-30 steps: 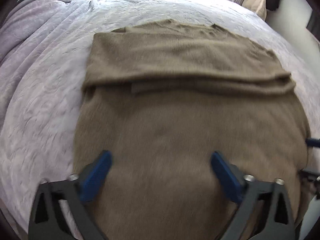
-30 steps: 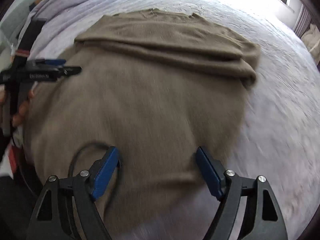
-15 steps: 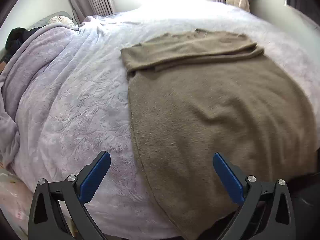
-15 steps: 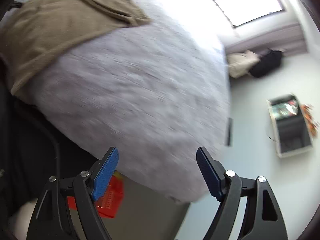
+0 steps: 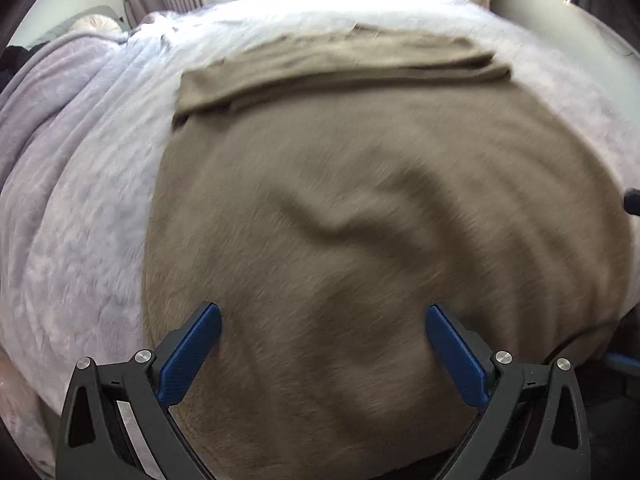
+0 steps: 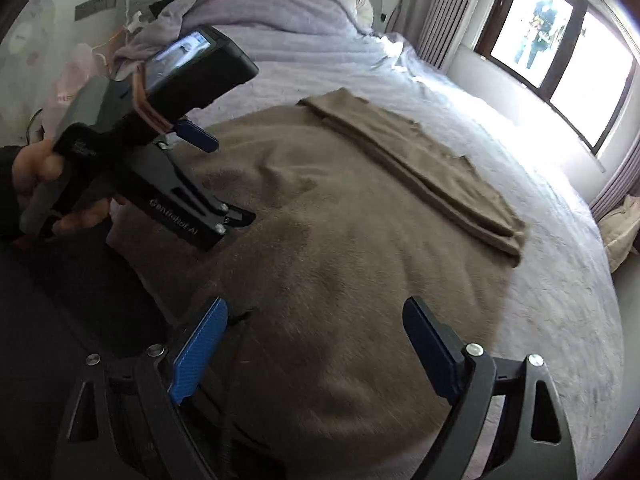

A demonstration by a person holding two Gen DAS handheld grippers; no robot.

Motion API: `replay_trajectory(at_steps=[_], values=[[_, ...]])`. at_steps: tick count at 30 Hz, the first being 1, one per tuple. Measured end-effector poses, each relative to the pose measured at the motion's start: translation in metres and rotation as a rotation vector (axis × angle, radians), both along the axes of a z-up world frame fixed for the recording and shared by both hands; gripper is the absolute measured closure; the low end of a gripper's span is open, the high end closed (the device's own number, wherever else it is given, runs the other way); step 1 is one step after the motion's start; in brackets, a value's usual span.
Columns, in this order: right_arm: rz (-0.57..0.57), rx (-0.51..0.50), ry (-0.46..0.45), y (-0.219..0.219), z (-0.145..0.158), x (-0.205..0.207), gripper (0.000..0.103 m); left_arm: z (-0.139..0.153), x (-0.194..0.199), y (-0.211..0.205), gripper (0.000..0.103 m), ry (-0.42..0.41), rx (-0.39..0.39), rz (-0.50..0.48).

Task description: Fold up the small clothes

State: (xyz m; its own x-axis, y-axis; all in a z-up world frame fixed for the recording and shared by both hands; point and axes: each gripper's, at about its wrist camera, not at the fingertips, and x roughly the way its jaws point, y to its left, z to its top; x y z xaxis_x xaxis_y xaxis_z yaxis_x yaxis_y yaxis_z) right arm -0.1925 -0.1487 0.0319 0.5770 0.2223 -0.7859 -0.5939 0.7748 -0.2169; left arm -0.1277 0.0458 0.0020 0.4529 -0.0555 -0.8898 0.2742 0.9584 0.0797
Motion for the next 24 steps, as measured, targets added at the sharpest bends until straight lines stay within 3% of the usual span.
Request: replay_trajectory(at_steps=[3,5,7,10,12,14,16,19,22,24], values=[[-0.104,-0.06,0.101,-0.007,-0.04,0.021,0.012,-0.007,-0.01,0.031,0.0,0.005,-0.065,0.041],[-0.138,-0.007,0.148,-0.04,-0.056,0.021,0.011,-0.012,-0.017,0.045,0.0,0.004,-0.09,0.033],[-0.151,0.024,0.122,-0.07,-0.057,0.006,0.01,-0.015,-0.025,0.042,0.0,-0.022,-0.046,0.008],[-0.156,-0.034,0.101,-0.089,-0.057,-0.017,0.009,-0.017,-0.029,0.032,0.0,-0.038,0.049,-0.022],[-0.161,-0.11,0.131,-0.09,-0.054,-0.026,0.009,-0.002,-0.031,0.03,0.0,-0.047,0.075,-0.02],[-0.124,-0.111,0.126,-0.091,-0.043,-0.036,0.009,0.02,-0.035,0.031,0.0,-0.11,0.069,-0.02],[-0.107,-0.064,0.066,-0.093,-0.02,-0.038,0.008,0.041,-0.033,0.029,0.0,-0.164,0.037,-0.02],[-0.176,-0.007,-0.053,-0.088,0.009,-0.016,0.007,0.065,-0.008,0.019,0.0,-0.189,-0.075,-0.001],[-0.276,0.008,-0.094,-0.065,0.013,0.03,0.007,0.067,0.034,0.012,0.0,-0.182,-0.129,0.065],[-0.357,-0.017,-0.078,-0.048,0.001,0.065,0.007,0.057,0.068,0.007,0.0,-0.126,-0.189,0.118]])
